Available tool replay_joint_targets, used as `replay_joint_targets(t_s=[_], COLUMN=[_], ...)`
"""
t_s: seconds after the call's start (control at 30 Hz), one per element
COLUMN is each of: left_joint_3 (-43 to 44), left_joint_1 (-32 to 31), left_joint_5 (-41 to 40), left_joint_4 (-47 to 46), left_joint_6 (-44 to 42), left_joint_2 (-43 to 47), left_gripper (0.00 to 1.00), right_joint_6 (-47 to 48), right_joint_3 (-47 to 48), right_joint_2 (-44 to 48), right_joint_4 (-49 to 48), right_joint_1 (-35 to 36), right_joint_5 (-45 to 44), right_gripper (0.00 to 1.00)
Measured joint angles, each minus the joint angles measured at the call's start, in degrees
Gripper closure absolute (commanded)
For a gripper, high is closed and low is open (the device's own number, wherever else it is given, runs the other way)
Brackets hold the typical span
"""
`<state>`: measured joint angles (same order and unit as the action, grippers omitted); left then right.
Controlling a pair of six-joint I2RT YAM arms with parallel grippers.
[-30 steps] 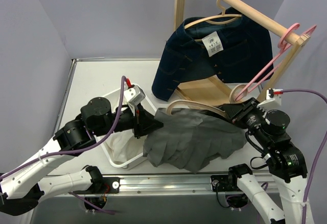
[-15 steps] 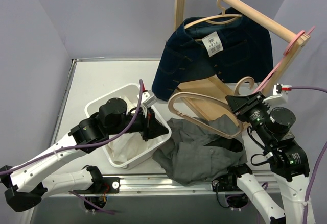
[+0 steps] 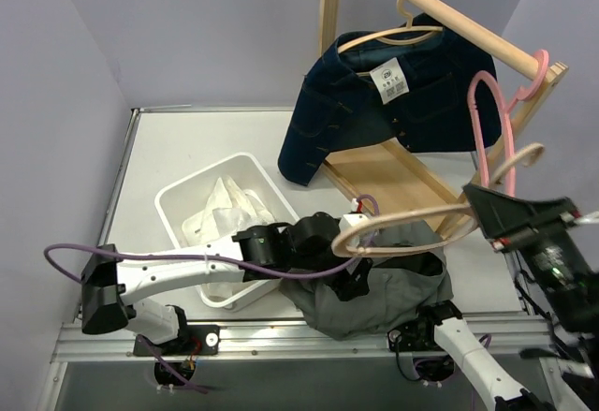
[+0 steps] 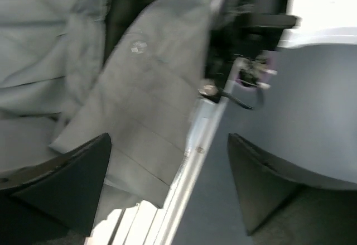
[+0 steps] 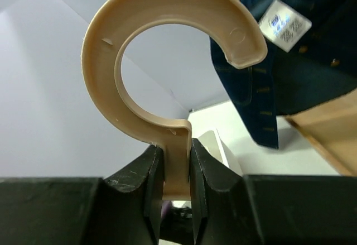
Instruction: Remove the skirt from the hanger
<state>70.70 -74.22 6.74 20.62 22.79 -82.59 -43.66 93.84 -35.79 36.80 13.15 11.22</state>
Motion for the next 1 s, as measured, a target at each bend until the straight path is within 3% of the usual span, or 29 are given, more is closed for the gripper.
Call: replay_joint_targets(t_s=[0.03,0.07,0.13,0.27,0.47,0.63,0.77,0.8,0.87,0.9,0.97,1.0], left_joint_3=[0.2,0.2,0.0,-1.4,0.3,8.4,14.1,14.1,13.6,13.3,12.2,11.4], left_joint_1=[-1.0,-2.0,-4.3,-8.5,-9.1,-8.7,-6.6,-5.9,-4.6,-4.2,-3.7,-3.7], left_joint_5=[-2.2,-5.1,-10.8,-19.8,-26.3,-32.6,-32.5,-31.5,-29.9,-29.2,-28.4,-28.4], left_joint_4=[0.2,0.2,-0.2,-4.3,-7.6,-5.7,-6.2,-7.1,-8.2,-8.8,-10.2,-10.9], left_joint_6=[-0.2,-0.2,-0.8,-2.3,-2.4,-1.6,-1.2,-1.0,-0.8,-0.5,-0.4,-0.5], left_joint_2=[-1.0,-1.9,-3.3,-6.6,-19.9,-34.6,-38.9,-39.0,-39.0,-39.0,-38.7,-38.3], left_gripper=[0.01,0.06,0.06,0.06,0.06,0.06,0.06,0.0,0.22,0.47,0.69,0.9], right_joint_6=[0.6,1.2,2.1,2.1,0.1,-1.1,-1.3,-1.3,-1.3,-1.4,-1.4,-1.5], right_joint_3=[3.3,6.2,10.0,10.3,6.4,6.7,7.6,7.7,7.7,7.7,7.7,7.6], right_joint_2=[0.0,0.2,1.0,3.9,6.9,8.3,8.4,8.4,8.4,8.4,8.4,8.5], right_joint_4=[1.7,3.1,5.4,9.4,14.7,16.3,17.0,17.1,17.3,17.5,17.7,17.6], right_joint_1=[0.1,0.4,0.9,3.6,8.6,11.0,11.3,11.3,11.3,11.3,11.3,11.4], right_joint_5=[-0.6,-1.2,-2.3,-5.2,-10.8,-14.3,-15.4,-15.5,-15.6,-15.8,-16.0,-16.2], right_gripper=[1.0,1.0,1.0,1.0,1.0,1.0,1.0,1.0,1.0,1.0,1.0,1.0])
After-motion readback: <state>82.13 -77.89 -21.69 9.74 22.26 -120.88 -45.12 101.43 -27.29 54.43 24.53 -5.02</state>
